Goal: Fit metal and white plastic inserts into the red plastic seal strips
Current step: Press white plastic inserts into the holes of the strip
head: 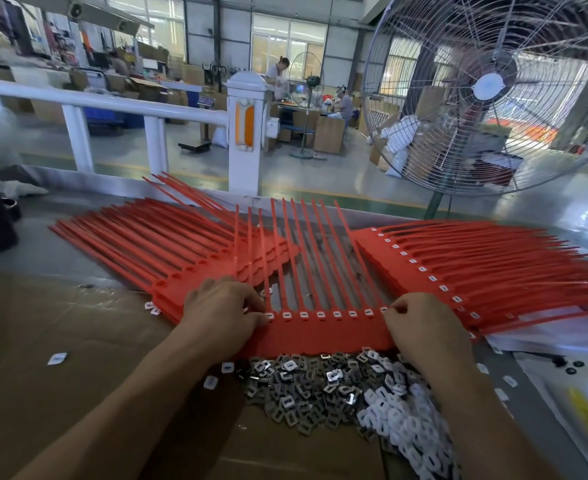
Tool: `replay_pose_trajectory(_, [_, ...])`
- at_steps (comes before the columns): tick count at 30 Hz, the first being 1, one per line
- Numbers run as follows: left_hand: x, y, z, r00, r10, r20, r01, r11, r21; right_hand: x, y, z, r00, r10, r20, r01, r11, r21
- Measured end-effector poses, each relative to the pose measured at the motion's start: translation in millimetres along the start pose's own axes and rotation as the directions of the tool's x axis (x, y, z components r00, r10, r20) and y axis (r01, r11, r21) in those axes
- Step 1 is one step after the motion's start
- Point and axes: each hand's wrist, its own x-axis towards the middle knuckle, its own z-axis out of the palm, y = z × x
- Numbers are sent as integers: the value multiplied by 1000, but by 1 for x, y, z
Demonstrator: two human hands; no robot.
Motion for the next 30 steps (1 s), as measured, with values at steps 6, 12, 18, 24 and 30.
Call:
replay_pose_trajectory(6, [1,3,1,1000,-31,-3,31,999,-12,1,-4,4,981,-80,-177,129,950,285])
replay_pose_trajectory(12, [1,2,1,999,-1,-45,0,1000,-18,10,3,11,996,-7,87,-47,800,598])
replay_pose_trajectory(18, [0,0,0,994,62,-86,-58,997,50,13,7,12,989,-58,138,-34,811,584])
replay_pose_trajectory(24, [-2,0,3,996,58,-69,-54,997,62,12,0,17,993,-65,96,-11,770,638])
replay_pose_trajectory(30, [-3,-5,2,999,53,8,-53,990,127,17,4,19,992,-25,124,-69,718,693])
